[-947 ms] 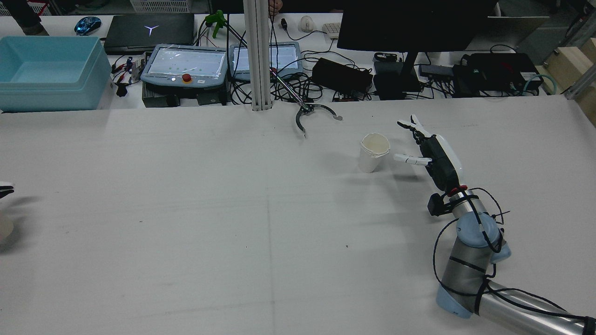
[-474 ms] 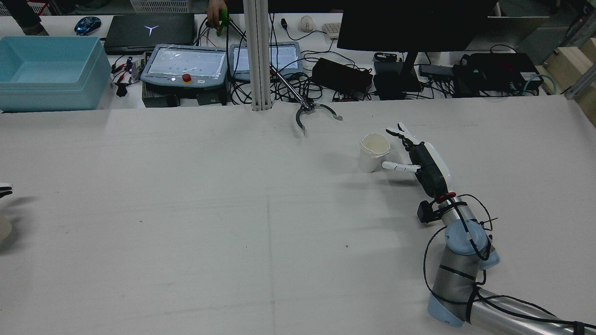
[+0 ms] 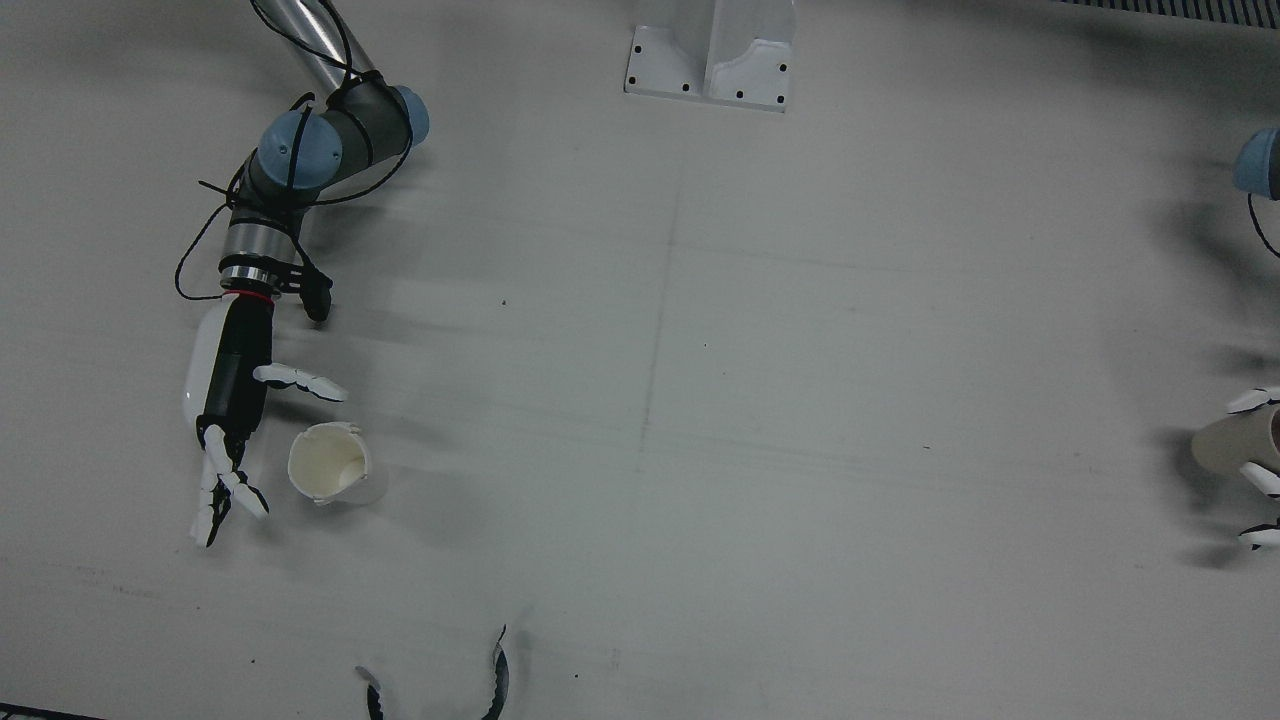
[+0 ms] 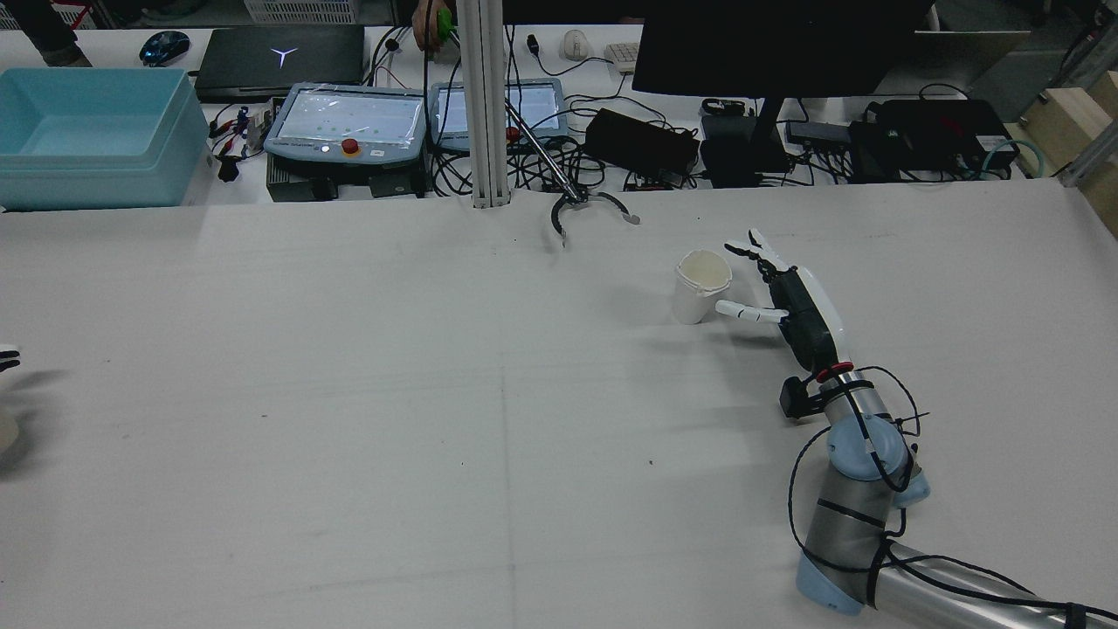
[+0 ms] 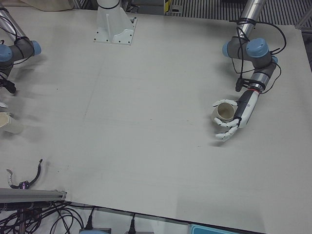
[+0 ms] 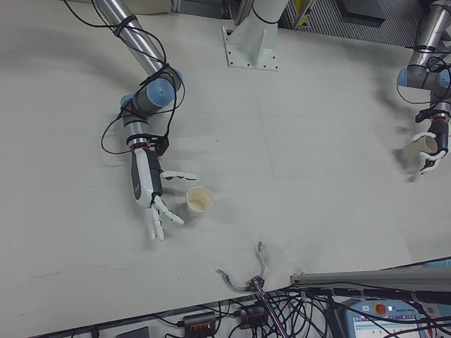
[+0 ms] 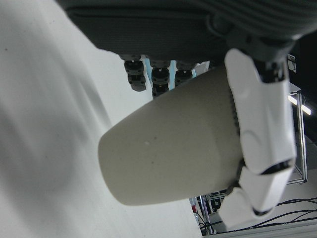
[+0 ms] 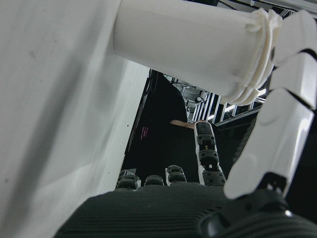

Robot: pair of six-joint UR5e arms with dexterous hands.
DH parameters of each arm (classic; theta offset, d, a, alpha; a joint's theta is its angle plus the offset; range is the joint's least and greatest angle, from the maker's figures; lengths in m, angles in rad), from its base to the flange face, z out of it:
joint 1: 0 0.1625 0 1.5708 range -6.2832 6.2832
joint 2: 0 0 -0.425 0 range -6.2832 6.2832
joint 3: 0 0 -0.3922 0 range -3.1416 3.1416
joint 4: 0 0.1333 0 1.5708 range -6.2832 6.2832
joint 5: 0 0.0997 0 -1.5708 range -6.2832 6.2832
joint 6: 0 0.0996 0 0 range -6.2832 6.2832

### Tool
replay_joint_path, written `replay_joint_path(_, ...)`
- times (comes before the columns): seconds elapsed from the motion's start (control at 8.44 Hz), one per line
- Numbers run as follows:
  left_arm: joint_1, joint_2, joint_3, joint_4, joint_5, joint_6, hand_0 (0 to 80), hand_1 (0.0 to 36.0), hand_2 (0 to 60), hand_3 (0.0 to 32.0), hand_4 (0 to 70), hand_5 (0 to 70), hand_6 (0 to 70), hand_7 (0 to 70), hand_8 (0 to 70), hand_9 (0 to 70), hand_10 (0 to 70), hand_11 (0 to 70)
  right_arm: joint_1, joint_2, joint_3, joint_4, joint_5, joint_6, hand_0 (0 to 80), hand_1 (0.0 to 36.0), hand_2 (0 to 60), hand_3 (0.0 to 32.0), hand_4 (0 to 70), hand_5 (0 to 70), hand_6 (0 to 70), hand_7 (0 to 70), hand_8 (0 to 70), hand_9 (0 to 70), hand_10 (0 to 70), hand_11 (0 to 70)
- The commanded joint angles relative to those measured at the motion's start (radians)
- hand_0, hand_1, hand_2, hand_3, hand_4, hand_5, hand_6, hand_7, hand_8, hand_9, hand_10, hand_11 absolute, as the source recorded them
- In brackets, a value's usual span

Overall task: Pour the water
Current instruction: 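Wrap the right hand's fingers around the white cup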

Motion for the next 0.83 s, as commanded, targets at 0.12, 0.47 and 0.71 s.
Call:
replay_joint_path(0.12,0.001,0.02,0.004,-0.023,0.004,-0.001,50.5,35.2,60.0,0.0,50.4,70.0,13.9,28.1,14.4,23.6,7.9,13.1,-0.001,0.073,-0.055,-0.001,0.021,-0.038,48.6,15.4,13.1,0.0,18.7,14.4,4.3,8.3,0.0,1.5,1.2,3.2)
replay_joint_path(0.47,0.002,0.02,0.006,-0.026,0.004,-0.001,50.5,34.7,60.0,0.0,50.5,70.0,14.1,28.2,14.5,23.7,7.9,13.0,-0.012,0.076,-0.057,0.0,0.021,-0.064,48.7,15.5,13.7,0.0,19.0,15.0,4.7,9.2,0.0,1.6,1.2,3.2)
replay_joint_path(0.71,0.002,0.02,0.006,-0.026,0.004,-0.001,50.3,34.7,60.0,0.0,50.3,70.0,14.0,28.0,14.5,23.7,7.9,13.1,-0.014,0.091,-0.066,0.002,0.021,-0.082,48.9,15.9,14.3,0.0,19.9,15.6,5.2,10.0,0.0,2.3,1.7,3.9)
